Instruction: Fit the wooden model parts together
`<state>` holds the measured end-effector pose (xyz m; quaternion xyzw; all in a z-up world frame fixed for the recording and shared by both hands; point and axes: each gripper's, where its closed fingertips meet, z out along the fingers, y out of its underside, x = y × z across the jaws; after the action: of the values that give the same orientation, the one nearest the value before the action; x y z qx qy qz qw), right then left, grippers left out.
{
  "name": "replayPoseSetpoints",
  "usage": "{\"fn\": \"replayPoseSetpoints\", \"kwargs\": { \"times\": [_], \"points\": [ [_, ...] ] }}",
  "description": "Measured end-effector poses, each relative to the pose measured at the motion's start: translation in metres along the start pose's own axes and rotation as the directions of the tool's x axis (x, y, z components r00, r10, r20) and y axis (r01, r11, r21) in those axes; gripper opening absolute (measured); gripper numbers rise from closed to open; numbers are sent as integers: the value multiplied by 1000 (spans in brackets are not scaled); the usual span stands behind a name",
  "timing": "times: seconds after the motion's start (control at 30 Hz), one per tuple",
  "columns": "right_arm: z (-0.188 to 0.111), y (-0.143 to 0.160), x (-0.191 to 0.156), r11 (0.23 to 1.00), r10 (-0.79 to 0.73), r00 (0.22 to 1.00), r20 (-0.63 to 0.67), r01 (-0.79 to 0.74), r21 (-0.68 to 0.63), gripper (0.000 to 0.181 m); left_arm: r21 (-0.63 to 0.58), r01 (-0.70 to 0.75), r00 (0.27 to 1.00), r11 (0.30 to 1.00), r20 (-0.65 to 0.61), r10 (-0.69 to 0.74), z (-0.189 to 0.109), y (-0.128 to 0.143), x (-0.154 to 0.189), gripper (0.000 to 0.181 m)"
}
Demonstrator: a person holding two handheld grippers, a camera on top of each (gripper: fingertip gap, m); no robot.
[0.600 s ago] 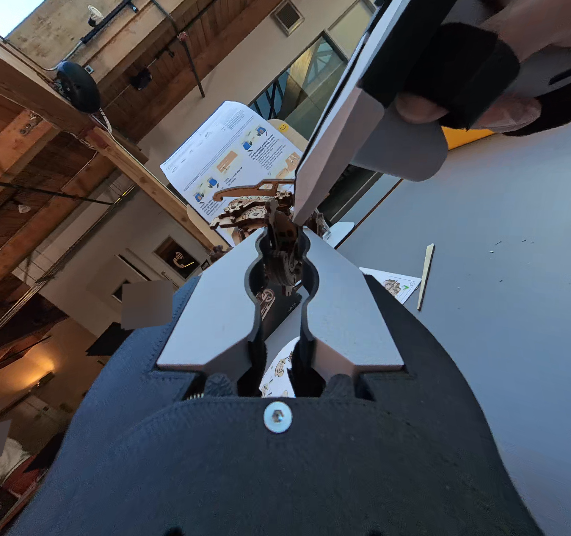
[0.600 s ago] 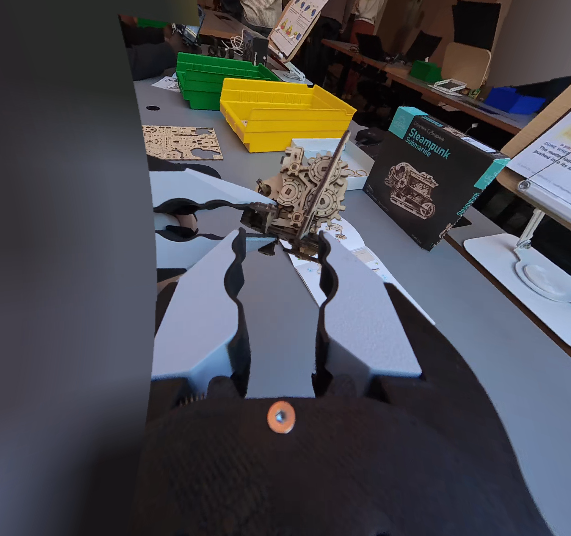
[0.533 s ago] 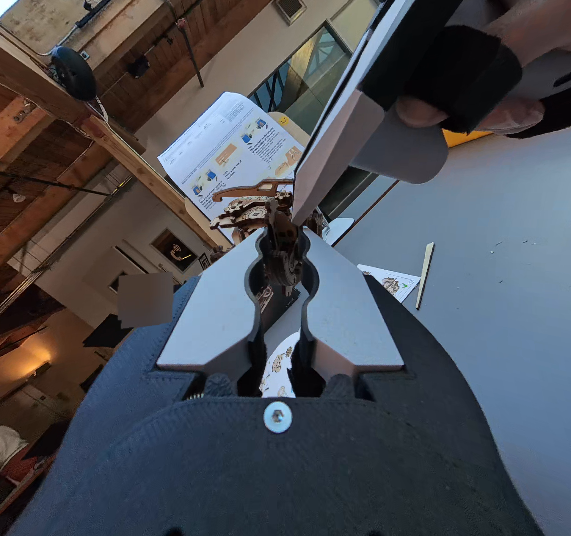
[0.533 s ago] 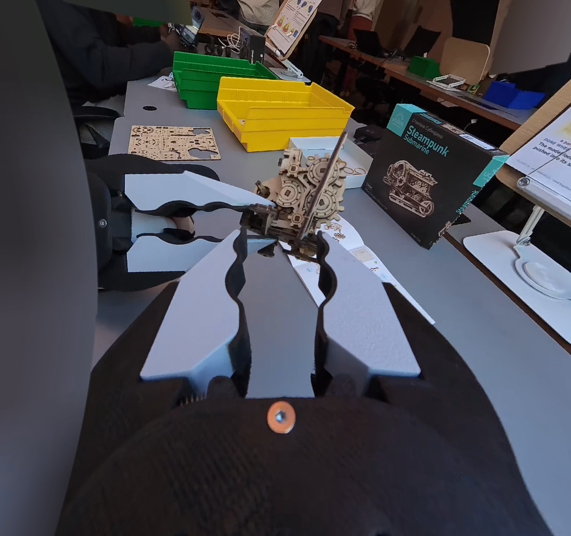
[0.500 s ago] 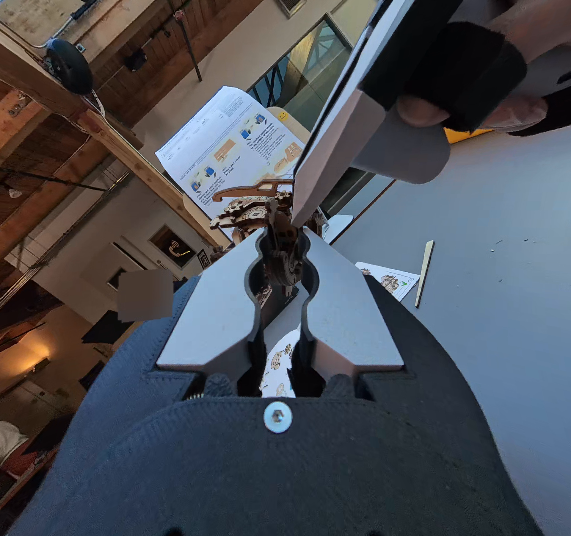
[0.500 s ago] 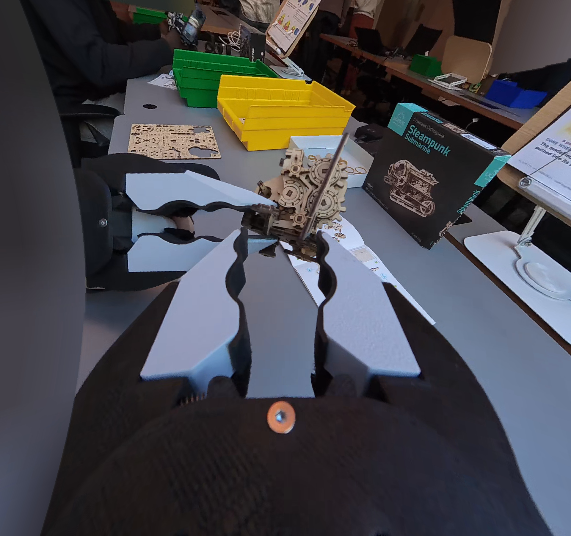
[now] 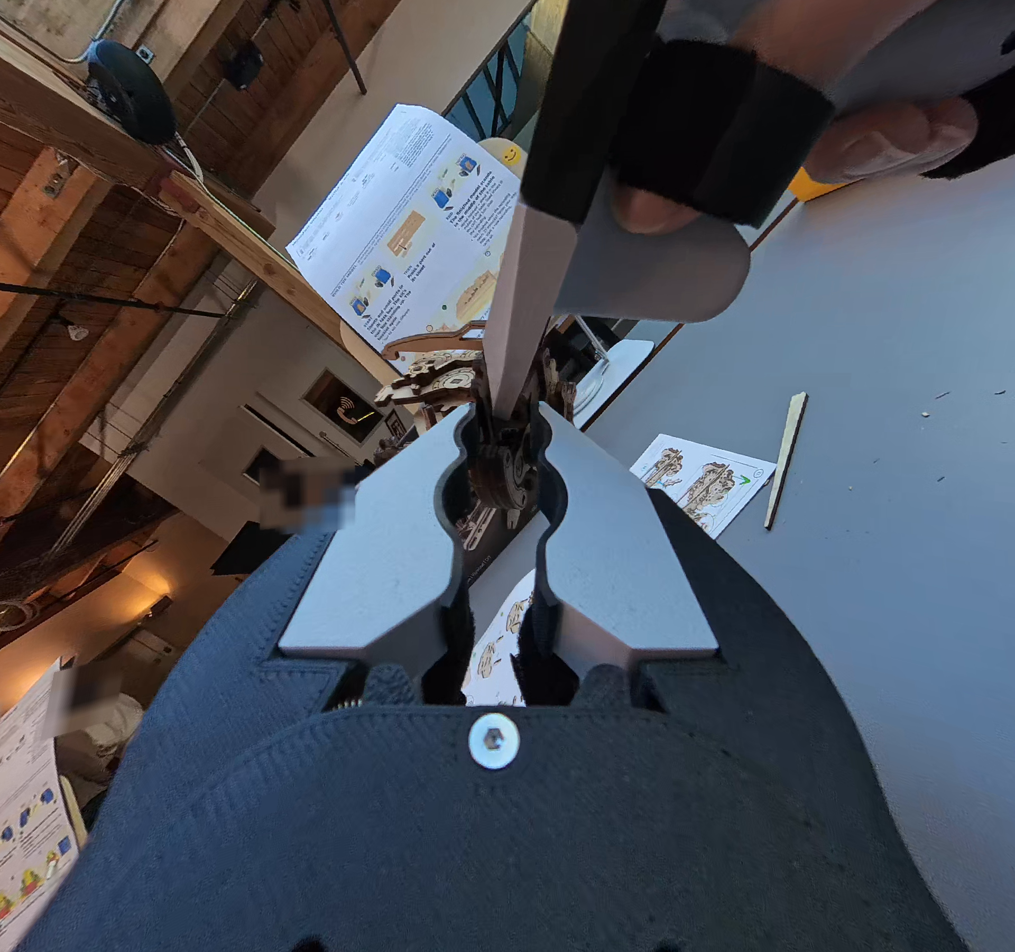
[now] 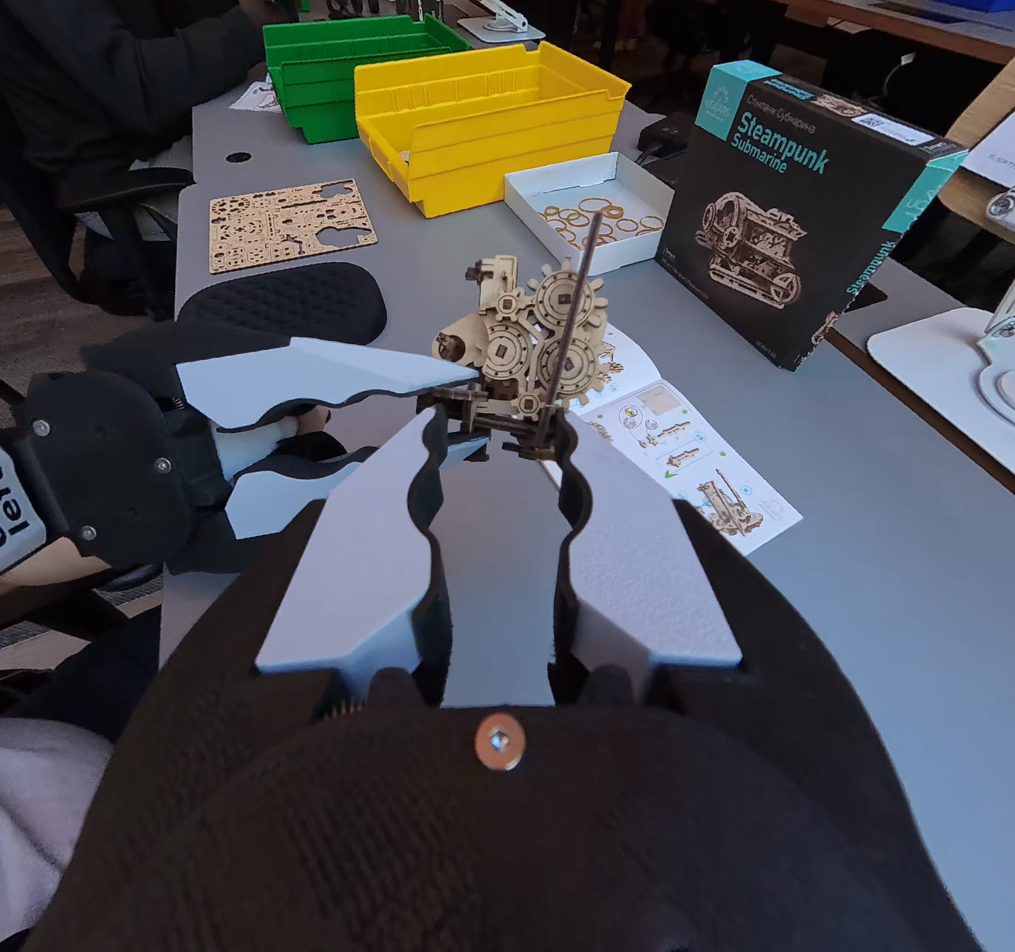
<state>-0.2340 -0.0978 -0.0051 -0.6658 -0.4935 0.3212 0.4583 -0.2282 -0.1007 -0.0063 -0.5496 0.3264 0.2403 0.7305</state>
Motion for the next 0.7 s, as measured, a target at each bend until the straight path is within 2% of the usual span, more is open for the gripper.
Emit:
{"fn": "replayPoseSetpoints", "kwargs": {
  "times": [0.07, 0.4, 0.5, 0.57, 0.7],
  "points": [
    [0, -2, 3, 999, -41, 999, -30, 41, 6, 31, 1, -17, 1000, 1000, 19, 17, 0, -1, -1, 16],
    [-6, -9, 2, 993, -105, 994, -44, 107, 47, 31, 34, -17, 998, 999, 57, 15, 1, -9, -5, 16],
    [-7, -11, 4, 991, -114, 992, -45, 116, 62, 31, 47, 39, 998, 998, 41, -41, 2, -10, -4, 18],
    [-8, -11, 8, 990, -117, 991, -57, 121, 73, 31, 69, 78, 996, 995, 28, -80, 1, -12, -5, 26],
    [-4, -7, 10, 990, -120, 992, -39, 123, 71, 30, 83, 134, 991, 987, -25, -132, 1, -12, 0, 26]
  ]
}}
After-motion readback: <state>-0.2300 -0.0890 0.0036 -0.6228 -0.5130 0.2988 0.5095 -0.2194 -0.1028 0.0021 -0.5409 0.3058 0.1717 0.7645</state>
